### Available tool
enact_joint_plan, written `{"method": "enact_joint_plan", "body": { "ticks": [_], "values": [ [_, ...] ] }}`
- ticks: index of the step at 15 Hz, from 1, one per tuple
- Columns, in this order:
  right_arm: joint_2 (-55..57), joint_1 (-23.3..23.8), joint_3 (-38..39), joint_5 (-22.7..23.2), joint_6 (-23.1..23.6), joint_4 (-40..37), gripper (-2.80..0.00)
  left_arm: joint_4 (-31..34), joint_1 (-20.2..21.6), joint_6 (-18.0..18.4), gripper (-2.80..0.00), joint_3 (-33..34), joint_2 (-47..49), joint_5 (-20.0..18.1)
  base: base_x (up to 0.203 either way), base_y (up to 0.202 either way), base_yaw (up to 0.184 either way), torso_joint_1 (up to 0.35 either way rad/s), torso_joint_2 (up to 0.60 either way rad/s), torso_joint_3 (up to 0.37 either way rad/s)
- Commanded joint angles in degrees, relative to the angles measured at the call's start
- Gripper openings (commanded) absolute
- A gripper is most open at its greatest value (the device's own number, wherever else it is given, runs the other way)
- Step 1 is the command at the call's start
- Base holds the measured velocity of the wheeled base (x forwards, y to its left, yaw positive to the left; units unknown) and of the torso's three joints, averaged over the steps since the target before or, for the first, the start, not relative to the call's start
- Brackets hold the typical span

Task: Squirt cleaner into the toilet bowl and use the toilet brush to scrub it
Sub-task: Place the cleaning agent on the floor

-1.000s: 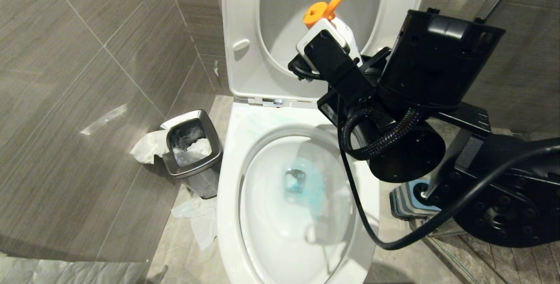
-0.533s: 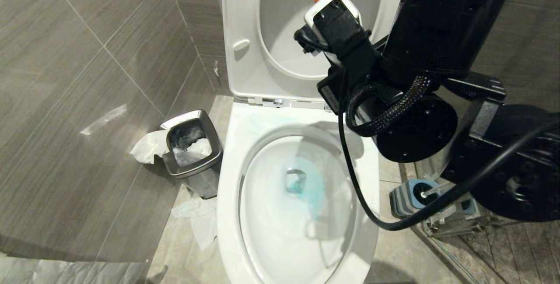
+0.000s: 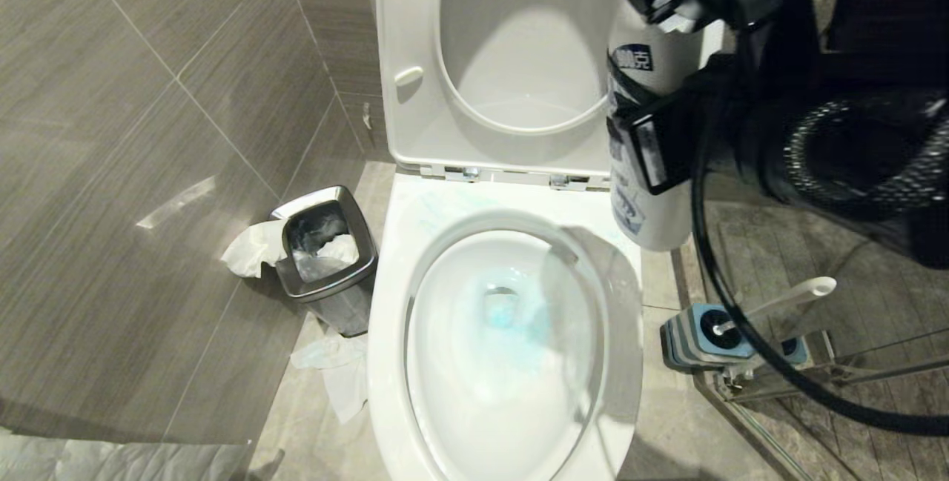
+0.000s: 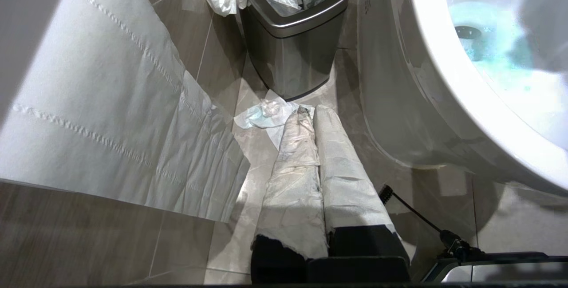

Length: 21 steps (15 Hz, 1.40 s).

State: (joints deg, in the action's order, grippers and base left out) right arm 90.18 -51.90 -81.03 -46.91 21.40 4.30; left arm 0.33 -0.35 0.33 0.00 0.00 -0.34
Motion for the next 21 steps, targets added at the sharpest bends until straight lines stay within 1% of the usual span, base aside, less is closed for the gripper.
{"method": "enact_joint_plan", "body": {
  "ticks": [1, 3, 5, 6, 8, 12, 14, 17, 18, 21],
  "values": [
    [-6.16, 0.07, 1.27, 0.29, -2.35, -2.67, -2.80, 0.02, 0.00, -0.07, -2.80, 0.09, 0.00, -0.01, 0.000, 0.000, 0.000, 0.000, 0.00, 0.000],
    [-11.12, 0.87, 5.91, 2.75, -3.63, -3.98, -2.80, 0.02, 0.00, 0.02, -2.80, 0.09, 0.00, -0.01, 0.000, 0.000, 0.000, 0.000, 0.00, 0.000],
    [-16.14, 2.98, 12.18, 6.48, -4.99, -4.33, -2.80, 0.02, 0.00, 0.02, -2.80, 0.09, 0.00, -0.01, 0.000, 0.000, 0.000, 0.000, 0.00, 0.000],
    [-18.63, 5.53, 15.47, 8.62, -5.78, -4.41, -2.80, 0.02, 0.00, -0.06, -2.80, 0.09, 0.00, -0.01, 0.000, 0.000, 0.000, 0.000, 0.00, 0.000],
    [-21.09, 11.58, 18.79, 13.82, -6.75, -4.41, -2.80, 0.02, 0.00, 0.00, -2.80, 0.09, 0.00, -0.01, 0.000, 0.000, 0.000, 0.000, 0.00, 0.000],
    [-21.94, 25.97, 20.80, 25.60, -9.13, -4.26, -2.80, 0.02, 0.00, 0.02, -2.80, 0.09, 0.00, -0.01, 0.000, 0.000, 0.000, 0.000, 0.00, 0.000],
    [-21.31, 32.22, 21.97, 31.04, -9.82, -4.07, -2.80, 0.02, 0.00, -0.02, -2.80, 0.09, 0.00, -0.01, 0.000, 0.000, 0.000, 0.000, 0.00, 0.000],
    [-18.74, 39.31, 23.27, 38.36, -10.10, -3.04, -2.80, 0.02, 0.00, -0.07, -2.80, 0.09, 0.00, -0.01, 0.000, 0.000, 0.000, 0.000, 0.00, 0.000],
    [-17.16, 41.01, 23.35, 40.17, -10.14, -1.34, -2.80, 0.02, 0.00, -0.06, -2.80, 0.09, 0.00, -0.01, 0.000, 0.000, 0.000, 0.000, 0.00, 0.000],
    [-11.82, 45.88, 23.66, 44.88, -10.15, 7.52, -2.80, 0.02, 0.00, 0.02, -2.80, 0.09, 0.00, -0.01, 0.000, 0.000, 0.000, 0.000, 0.00, 0.000]
  ]
}}
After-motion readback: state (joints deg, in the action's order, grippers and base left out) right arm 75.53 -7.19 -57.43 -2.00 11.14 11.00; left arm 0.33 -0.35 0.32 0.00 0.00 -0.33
